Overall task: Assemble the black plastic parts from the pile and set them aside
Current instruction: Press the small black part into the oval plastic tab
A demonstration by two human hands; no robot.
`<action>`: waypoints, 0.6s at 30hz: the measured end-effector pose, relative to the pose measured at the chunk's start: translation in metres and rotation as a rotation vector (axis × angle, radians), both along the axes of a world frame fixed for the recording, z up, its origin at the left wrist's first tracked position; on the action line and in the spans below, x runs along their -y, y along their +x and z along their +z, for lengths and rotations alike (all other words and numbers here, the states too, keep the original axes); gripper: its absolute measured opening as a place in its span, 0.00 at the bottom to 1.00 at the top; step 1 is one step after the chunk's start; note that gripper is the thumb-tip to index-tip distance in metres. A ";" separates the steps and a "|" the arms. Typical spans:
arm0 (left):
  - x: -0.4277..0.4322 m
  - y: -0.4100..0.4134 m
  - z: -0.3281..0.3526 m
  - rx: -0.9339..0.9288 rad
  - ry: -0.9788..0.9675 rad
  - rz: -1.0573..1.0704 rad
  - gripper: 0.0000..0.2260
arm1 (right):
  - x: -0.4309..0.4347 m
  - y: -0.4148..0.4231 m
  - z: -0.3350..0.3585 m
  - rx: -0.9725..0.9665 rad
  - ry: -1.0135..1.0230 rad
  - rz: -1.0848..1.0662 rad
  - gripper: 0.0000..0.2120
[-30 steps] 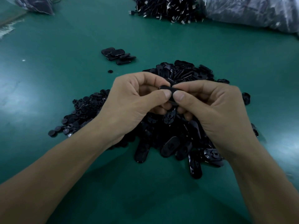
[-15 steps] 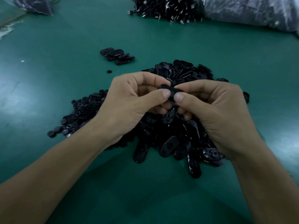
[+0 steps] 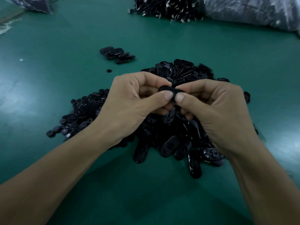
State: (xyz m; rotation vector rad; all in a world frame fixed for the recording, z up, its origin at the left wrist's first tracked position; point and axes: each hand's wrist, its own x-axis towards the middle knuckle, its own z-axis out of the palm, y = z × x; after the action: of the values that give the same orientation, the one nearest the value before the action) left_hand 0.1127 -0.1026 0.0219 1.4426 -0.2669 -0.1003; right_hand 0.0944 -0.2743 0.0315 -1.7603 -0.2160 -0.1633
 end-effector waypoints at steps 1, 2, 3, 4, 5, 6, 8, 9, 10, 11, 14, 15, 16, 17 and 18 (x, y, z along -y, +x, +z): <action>0.001 0.000 0.000 0.003 0.009 0.000 0.09 | 0.000 0.000 0.000 0.006 0.008 0.000 0.07; 0.001 0.000 0.000 0.005 0.016 0.000 0.09 | -0.001 0.000 -0.001 0.012 0.016 -0.001 0.08; 0.001 -0.001 -0.001 0.006 0.019 -0.001 0.09 | -0.002 0.000 -0.001 0.015 0.020 -0.002 0.08; 0.000 -0.001 -0.001 0.006 0.018 -0.001 0.09 | -0.001 0.000 -0.001 0.015 0.022 -0.002 0.08; 0.000 -0.001 -0.001 0.006 0.015 -0.002 0.09 | -0.001 0.000 -0.001 0.012 0.019 0.001 0.08; 0.000 0.000 -0.001 0.006 0.011 -0.004 0.09 | 0.000 0.000 -0.002 0.007 0.013 0.005 0.08; 0.000 0.000 -0.001 0.003 0.002 -0.004 0.10 | 0.003 0.001 -0.003 -0.006 0.015 0.024 0.07; 0.000 0.000 0.000 0.001 -0.002 -0.004 0.10 | 0.004 0.002 -0.003 -0.013 0.024 0.035 0.07; -0.001 0.001 0.000 -0.002 -0.007 -0.005 0.10 | 0.005 0.002 -0.003 -0.019 0.027 0.042 0.06; -0.001 0.001 0.000 -0.005 -0.010 -0.005 0.10 | 0.005 0.003 -0.003 -0.022 0.024 0.045 0.06; -0.001 0.002 -0.001 -0.005 0.001 -0.006 0.10 | 0.005 0.003 -0.003 -0.020 -0.001 0.037 0.06; -0.002 0.002 -0.002 -0.004 0.007 -0.008 0.10 | 0.005 0.002 -0.002 -0.016 -0.010 0.032 0.06; -0.002 0.002 -0.002 0.000 0.016 -0.010 0.10 | 0.004 0.002 -0.002 -0.011 -0.020 0.027 0.07; -0.002 0.002 -0.003 0.006 0.028 -0.012 0.10 | 0.004 0.001 -0.001 -0.008 -0.029 0.024 0.07; -0.002 0.001 -0.003 0.011 0.038 -0.014 0.10 | 0.004 0.001 -0.001 -0.008 -0.035 0.021 0.07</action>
State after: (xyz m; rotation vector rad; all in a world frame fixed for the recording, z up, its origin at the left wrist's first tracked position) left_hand 0.1140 -0.1004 0.0191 1.4797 -0.2854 -0.1088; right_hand 0.0954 -0.2779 0.0307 -1.7927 -0.2332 -0.1379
